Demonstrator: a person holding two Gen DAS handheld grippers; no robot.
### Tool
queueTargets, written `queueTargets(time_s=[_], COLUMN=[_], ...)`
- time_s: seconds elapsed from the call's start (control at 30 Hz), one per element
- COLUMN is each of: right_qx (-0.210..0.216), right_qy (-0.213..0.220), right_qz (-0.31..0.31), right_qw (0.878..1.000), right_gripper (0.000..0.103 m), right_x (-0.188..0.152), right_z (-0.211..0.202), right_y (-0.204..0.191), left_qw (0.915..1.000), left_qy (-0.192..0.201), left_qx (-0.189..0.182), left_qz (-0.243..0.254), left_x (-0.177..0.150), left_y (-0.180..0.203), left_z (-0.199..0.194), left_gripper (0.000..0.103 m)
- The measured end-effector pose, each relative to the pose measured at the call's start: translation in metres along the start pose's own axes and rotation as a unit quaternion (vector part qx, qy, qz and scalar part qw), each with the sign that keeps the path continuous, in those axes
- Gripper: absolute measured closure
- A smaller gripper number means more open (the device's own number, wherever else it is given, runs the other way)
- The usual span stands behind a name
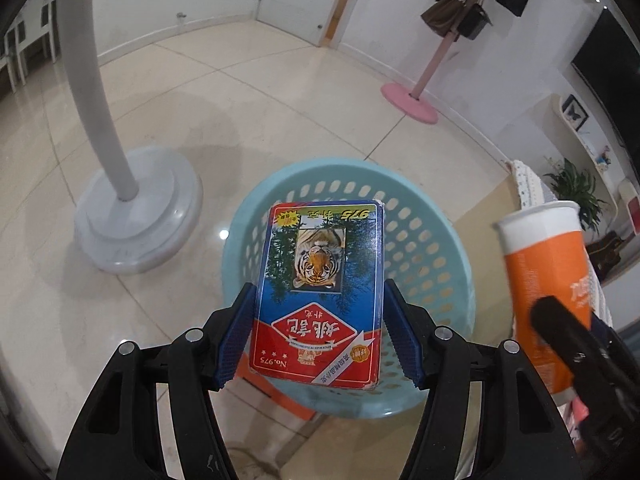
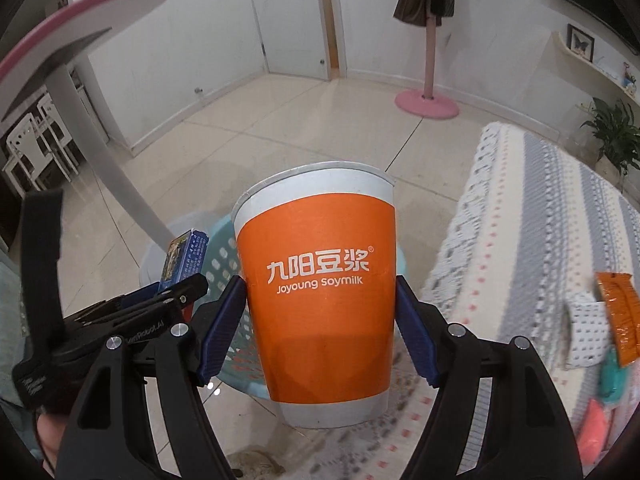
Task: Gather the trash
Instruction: 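Carry card box and soymilk cup to the basket and release both, then grasp the pink clay packet with left tool while right tool grasps plastic milk bottle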
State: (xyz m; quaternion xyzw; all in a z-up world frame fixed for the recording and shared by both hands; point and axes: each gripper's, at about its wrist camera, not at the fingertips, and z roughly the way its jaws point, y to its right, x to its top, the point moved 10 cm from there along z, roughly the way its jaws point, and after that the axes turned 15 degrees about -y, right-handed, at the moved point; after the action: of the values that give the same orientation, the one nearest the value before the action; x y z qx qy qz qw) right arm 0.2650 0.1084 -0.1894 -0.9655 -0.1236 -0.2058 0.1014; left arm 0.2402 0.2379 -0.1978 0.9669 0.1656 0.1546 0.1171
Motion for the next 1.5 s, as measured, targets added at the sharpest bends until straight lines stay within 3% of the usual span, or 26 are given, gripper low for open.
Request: queueTargets(time_s=[0.13, 0.6, 0.77, 0.9, 0.97, 1.17, 1.37, 1.5], right_qx=[0.008, 0.017, 0.012, 0.004, -0.003, -0.028, -0.055, -0.086], right_qy=[-0.016, 0.0, 0.017, 0.049, 0.068, 0.121, 0.147, 0.16], right_qz=[0.013, 0.032, 0.03, 0.031, 0.03, 0.03, 0.055, 0.088], right_qw=[1.0, 0.999, 0.999, 0.998, 0.997, 0.992, 0.986, 0.979], right_gripper=[0.031, 0.033, 0.037, 0.038, 0.038, 0.039, 0.041, 0.042], right_x=[0.006, -0.001, -0.007, -0.01, -0.014, -0.031, -0.065, -0.089], right_z=[0.012, -0.011, -0.035, -0.074, -0.094, -0.156, -0.202, -0.229], right_y=[-0.002, 0.021, 0.031, 0.048, 0.057, 0.087, 0.138, 0.184], left_qw=[0.9998, 0.9981, 0.9955, 0.9892, 0.9851, 0.9748, 0.9609, 0.9465], left_qy=[-0.003, 0.036, 0.057, 0.082, 0.089, 0.109, 0.093, 0.058], left_qx=[-0.019, -0.05, -0.076, -0.121, -0.145, -0.17, -0.186, -0.197], left_qz=[-0.006, -0.009, -0.002, 0.012, 0.027, 0.096, 0.183, 0.249], left_x=[-0.002, 0.001, 0.002, -0.003, -0.01, -0.038, -0.074, -0.107], left_y=[0.002, 0.02, 0.047, 0.08, 0.1, 0.16, 0.229, 0.279], left_z=[-0.005, -0.04, -0.06, -0.09, -0.102, -0.127, -0.119, -0.1], left_gripper=[0.032, 0.033, 0.033, 0.033, 0.033, 0.034, 0.033, 0.032])
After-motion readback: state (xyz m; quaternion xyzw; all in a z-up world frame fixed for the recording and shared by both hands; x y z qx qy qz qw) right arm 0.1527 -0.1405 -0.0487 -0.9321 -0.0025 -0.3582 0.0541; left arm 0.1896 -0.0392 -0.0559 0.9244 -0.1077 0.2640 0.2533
